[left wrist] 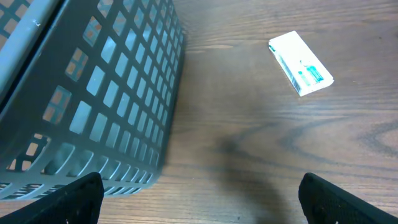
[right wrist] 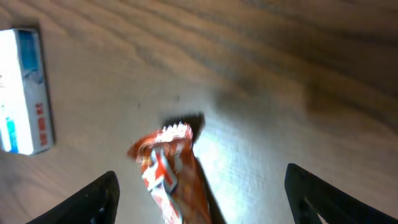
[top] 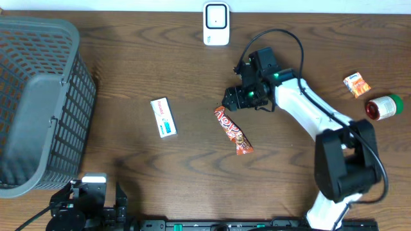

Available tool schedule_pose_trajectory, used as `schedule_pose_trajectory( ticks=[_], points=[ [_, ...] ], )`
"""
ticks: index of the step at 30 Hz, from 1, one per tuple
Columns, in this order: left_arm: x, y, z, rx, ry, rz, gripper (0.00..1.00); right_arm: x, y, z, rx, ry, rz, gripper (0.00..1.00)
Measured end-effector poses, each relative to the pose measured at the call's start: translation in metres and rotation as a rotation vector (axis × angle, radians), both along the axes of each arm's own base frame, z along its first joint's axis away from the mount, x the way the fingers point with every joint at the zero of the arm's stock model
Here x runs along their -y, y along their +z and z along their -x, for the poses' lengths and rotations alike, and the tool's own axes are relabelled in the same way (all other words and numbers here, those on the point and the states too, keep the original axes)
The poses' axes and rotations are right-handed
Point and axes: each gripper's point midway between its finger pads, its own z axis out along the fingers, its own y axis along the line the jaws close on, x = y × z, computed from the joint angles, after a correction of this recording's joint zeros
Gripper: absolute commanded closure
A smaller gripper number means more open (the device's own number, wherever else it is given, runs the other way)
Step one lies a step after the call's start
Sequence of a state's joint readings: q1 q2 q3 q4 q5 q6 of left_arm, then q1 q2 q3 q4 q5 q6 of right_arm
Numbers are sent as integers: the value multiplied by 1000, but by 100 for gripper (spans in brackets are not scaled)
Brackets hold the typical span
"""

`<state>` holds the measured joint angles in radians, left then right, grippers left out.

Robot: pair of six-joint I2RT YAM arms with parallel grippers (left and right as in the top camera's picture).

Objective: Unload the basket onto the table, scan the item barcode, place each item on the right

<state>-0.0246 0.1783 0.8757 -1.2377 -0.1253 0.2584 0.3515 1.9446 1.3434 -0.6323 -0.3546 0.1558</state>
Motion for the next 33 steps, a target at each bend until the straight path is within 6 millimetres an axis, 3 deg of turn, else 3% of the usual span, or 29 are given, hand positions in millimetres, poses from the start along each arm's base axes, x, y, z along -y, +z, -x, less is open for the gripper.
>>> schedule_pose_trajectory(
  ticks=[4, 8, 10, 11, 13, 16, 24, 28, 30, 33],
  points=[
    [0, 0, 0, 0, 0, 0, 1, -8, -38, 9, -99, 42, 52, 25],
    [0, 0, 0, 0, 0, 0, 1, -33, -37, 10, -75, 111, 53, 27],
    [0, 0, 0, 0, 0, 0, 1, -43, -37, 14, -68, 142, 52, 35],
    [0, 0, 0, 0, 0, 0, 1, -47, -38, 16, -68, 154, 54, 54],
    [0, 0, 0, 0, 0, 0, 1, -50, -41, 20, -76, 172, 59, 79],
    [0, 0, 0, 0, 0, 0, 1, -51, -48, 27, -119, 186, 51, 99],
    [0, 0, 0, 0, 0, 0, 1, -47, -49, 36, -158, 227, 72, 99],
    [0, 0, 0, 1, 0, 0, 1, -41, -44, 47, -261, 237, 118, 99],
    [0, 0, 0, 0, 0, 0, 1, -45, -32, 49, -305, 245, 105, 99],
    [0, 0, 0, 1, 0, 0, 1, -71, 14, 40, -302, 275, -24, 99]
  ],
)
